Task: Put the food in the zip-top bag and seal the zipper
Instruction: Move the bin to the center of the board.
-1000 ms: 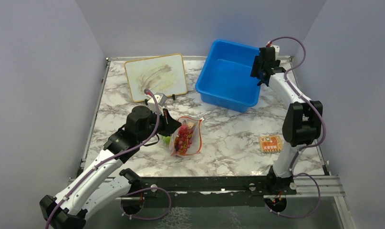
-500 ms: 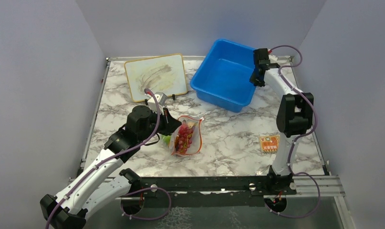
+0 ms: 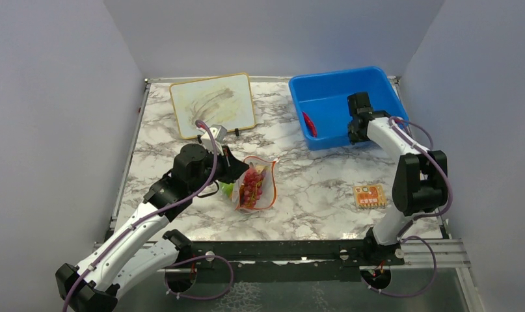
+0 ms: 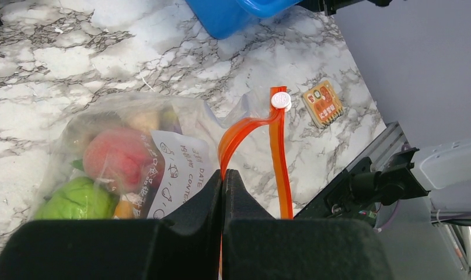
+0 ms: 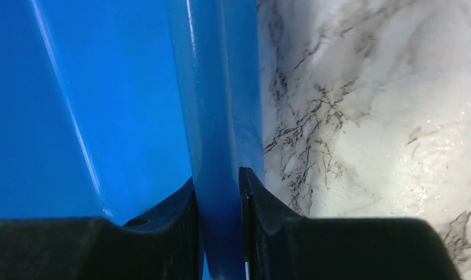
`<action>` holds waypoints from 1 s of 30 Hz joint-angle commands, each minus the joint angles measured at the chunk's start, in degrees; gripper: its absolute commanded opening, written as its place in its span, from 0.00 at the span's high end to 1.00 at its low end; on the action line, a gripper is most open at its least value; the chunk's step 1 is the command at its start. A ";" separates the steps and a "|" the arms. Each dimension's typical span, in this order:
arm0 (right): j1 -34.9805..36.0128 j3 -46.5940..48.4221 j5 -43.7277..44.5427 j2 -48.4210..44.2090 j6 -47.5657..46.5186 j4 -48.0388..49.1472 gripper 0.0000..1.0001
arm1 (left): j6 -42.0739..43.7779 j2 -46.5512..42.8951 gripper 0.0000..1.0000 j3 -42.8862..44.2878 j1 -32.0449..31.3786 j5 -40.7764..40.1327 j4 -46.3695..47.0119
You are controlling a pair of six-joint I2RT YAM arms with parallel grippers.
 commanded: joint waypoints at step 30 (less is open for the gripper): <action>8.71 -3.02 6.40 1.66 32.56 -11.07 0.99 | -1.82 -0.93 1.00 -0.40 -0.15 0.22 2.99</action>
